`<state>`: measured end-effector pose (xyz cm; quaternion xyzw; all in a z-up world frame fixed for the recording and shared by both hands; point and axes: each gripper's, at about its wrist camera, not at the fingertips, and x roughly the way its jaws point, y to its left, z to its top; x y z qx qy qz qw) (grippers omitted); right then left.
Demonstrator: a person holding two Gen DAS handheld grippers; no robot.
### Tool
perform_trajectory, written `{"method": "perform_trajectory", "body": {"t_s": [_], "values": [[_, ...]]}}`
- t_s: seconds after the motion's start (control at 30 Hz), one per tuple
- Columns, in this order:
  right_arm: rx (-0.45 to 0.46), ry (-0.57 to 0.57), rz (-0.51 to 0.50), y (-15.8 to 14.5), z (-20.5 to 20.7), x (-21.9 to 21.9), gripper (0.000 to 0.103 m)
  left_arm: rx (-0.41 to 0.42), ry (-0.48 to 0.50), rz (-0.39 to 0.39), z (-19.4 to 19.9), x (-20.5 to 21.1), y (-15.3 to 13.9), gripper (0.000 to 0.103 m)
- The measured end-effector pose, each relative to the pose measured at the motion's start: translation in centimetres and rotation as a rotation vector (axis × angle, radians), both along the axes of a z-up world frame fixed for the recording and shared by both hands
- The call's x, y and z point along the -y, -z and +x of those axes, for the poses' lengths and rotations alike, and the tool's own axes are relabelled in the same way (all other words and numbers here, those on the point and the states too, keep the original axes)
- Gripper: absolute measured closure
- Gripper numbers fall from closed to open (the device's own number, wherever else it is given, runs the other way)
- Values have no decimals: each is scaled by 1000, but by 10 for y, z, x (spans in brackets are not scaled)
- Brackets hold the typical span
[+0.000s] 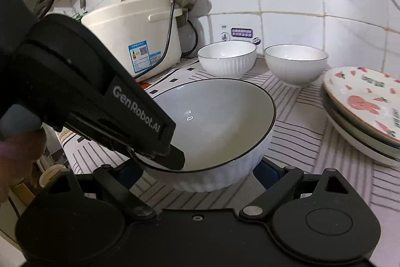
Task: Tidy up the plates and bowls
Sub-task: 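Close the left gripper on the large bowl rim and lift it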
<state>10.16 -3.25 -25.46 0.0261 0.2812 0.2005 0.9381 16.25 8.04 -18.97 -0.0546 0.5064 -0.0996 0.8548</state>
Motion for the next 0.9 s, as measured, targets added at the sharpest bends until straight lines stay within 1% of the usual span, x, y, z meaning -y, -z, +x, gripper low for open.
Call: {"method": "perform_trajectory", "body": {"t_s": [0.2, 0.47, 0.67, 0.9], "values": [[22, 44, 16, -16, -25, 21, 7, 22, 70, 21, -18, 27, -20, 81], [48, 103, -32, -31, -50, 49, 7, 32, 162, -3, -32, 62, -33, 81], [50, 141, -53, -33, -60, 69, 7, 26, 209, -2, -36, 87, -33, 81], [26, 176, -57, -23, -69, 92, 7, -10, 245, 16, -36, 111, -21, 81]]}}
